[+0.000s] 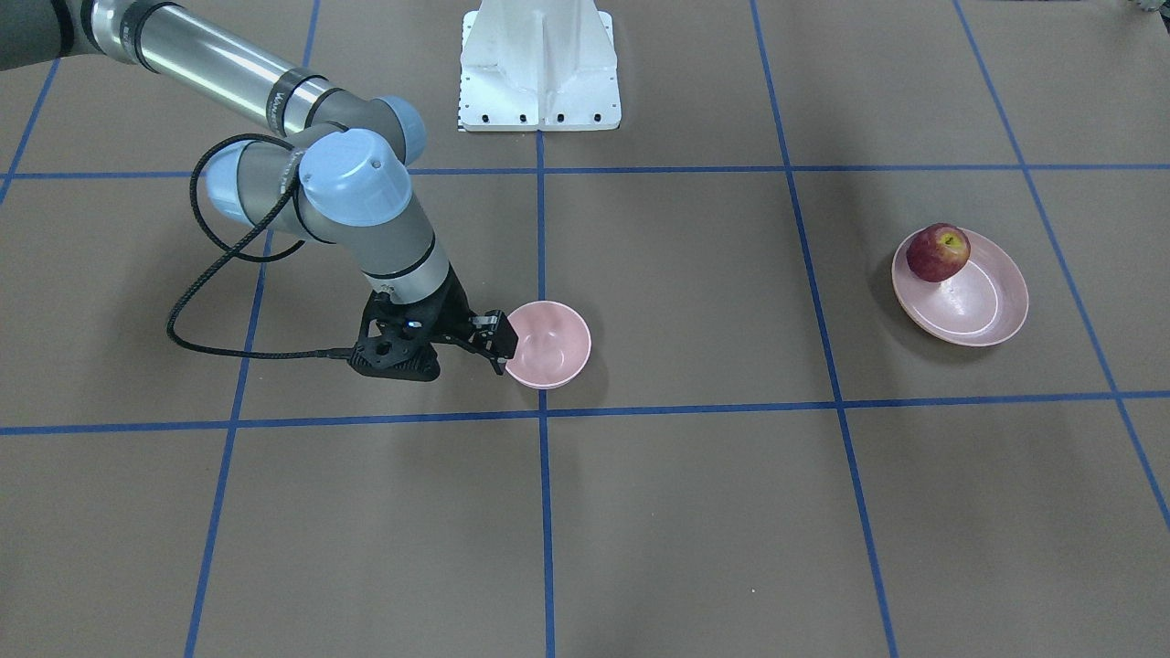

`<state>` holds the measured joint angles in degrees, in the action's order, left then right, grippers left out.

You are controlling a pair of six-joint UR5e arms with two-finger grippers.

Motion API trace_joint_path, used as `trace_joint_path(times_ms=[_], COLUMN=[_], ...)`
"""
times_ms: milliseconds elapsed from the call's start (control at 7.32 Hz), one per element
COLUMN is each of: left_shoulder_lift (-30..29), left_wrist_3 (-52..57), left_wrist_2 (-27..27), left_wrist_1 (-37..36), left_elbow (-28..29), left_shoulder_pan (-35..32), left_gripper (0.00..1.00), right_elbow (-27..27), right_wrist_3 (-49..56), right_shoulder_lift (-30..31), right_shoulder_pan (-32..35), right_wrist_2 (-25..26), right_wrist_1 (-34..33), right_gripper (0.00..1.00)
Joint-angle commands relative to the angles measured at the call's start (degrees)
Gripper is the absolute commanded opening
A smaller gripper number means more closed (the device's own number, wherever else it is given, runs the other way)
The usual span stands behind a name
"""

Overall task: Move apple from plate to bowl
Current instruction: 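Open the right gripper and withdraw the right arm away from the bowl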

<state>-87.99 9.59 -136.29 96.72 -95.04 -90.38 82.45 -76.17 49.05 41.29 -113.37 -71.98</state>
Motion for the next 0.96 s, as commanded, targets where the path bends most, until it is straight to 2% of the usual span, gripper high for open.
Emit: trace_joint_path(times_ms=[0, 410, 547, 820], left_shoulder_lift=[-2.63, -2.71, -2.19, -0.51], left_wrist_3=[-0.37, -5.08, -9.37, -22.18], left_wrist_2=[-2.55, -5.12, -5.04, -4.07], left_wrist_1=[2.13, 10.49, 11.64, 20.74], left_elbow=[2.30, 3.72, 3.63, 3.54], left_shoulder_pan=[0.21, 3.18, 3.89, 6.43], left_gripper=[0.98, 0.97, 0.98, 0.98], right_elbow=[0.08, 0.00, 0.17, 0.44], right_wrist_3=[11.78, 35.50, 45.14, 62.47], right_shoulder_lift=[1.39, 10.60, 14.55, 22.63], right_shoulder_pan=[7.63, 19.93, 25.28, 35.57], right_wrist_2=[-5.25, -11.85, -15.70, -19.51], right_wrist_1=[-4.55, -4.66, -4.66, -4.83], right_gripper=[1.00, 1.00, 1.00, 1.00])
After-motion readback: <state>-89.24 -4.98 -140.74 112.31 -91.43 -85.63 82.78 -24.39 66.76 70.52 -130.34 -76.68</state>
